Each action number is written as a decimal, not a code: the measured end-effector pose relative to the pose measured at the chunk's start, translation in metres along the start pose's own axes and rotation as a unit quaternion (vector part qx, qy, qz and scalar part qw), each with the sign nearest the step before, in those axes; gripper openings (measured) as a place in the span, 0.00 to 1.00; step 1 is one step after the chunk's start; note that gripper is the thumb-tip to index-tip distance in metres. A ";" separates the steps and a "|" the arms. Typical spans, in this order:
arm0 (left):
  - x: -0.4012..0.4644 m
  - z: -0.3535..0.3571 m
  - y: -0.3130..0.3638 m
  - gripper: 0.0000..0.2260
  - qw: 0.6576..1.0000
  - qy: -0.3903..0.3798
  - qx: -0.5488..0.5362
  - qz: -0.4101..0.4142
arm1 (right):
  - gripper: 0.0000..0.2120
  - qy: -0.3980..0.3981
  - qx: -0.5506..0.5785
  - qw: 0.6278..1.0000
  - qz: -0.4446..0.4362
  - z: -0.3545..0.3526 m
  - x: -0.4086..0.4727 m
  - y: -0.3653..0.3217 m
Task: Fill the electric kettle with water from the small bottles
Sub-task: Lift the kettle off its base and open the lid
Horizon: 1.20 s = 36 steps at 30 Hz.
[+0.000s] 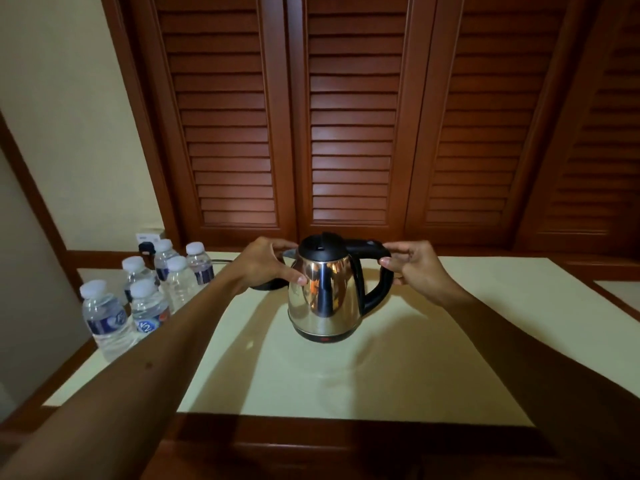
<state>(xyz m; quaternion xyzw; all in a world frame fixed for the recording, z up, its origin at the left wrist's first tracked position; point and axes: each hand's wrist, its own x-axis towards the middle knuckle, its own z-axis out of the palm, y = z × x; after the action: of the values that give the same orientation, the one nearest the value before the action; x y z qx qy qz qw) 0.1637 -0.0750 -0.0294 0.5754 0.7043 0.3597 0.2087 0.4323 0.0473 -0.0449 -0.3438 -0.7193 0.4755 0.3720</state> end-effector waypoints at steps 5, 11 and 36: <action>-0.010 0.008 -0.002 0.34 0.999 0.000 -0.045 -0.030 | 0.18 -0.004 0.010 1.000 0.003 0.001 -0.008 0.006; -0.011 0.014 -0.013 0.36 0.997 0.012 -0.076 -0.021 | 0.17 0.001 0.029 0.999 0.015 0.007 -0.005 0.011; -0.003 0.043 -0.057 0.37 0.963 0.083 -0.256 0.032 | 0.25 -0.259 -0.444 0.840 -0.174 0.057 0.059 -0.067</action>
<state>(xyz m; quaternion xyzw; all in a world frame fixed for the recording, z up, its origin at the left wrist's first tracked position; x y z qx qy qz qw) 0.1578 -0.0707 -0.1005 0.4929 0.5847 0.5811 0.2783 0.3453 0.0519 0.0149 -0.2058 -0.9713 0.1045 0.0568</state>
